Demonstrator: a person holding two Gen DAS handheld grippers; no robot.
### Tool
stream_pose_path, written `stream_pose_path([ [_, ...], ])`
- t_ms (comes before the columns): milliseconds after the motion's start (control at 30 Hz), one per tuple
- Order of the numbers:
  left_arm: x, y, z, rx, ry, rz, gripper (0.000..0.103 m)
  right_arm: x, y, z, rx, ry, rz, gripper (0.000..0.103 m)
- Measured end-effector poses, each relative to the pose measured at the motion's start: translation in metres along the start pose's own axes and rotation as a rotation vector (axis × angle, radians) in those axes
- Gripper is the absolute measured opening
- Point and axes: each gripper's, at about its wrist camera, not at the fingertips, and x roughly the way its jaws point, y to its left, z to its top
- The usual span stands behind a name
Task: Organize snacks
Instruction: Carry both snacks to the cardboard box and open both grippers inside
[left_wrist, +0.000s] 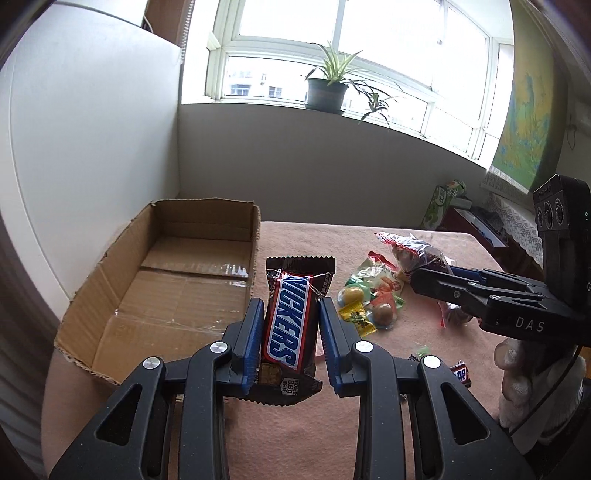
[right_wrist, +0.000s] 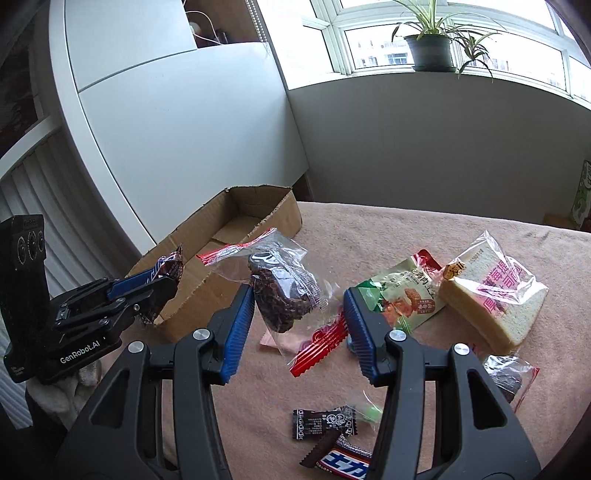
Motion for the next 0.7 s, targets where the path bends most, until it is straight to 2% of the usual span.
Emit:
stream_pose_path([
  [333, -0.010, 0.054, -0.004, -0.086, -0.034, 0.140, 0.028, 0.043, 0.057, 0.017, -0.078, 0.005, 0.034, 0.053],
  [700, -0.005, 0.088, 0.000, -0.163, -0.030, 0.193, 0.028, 0.096, 0.088, 0.043, -0.108, 0.028, 0.042, 0.053],
])
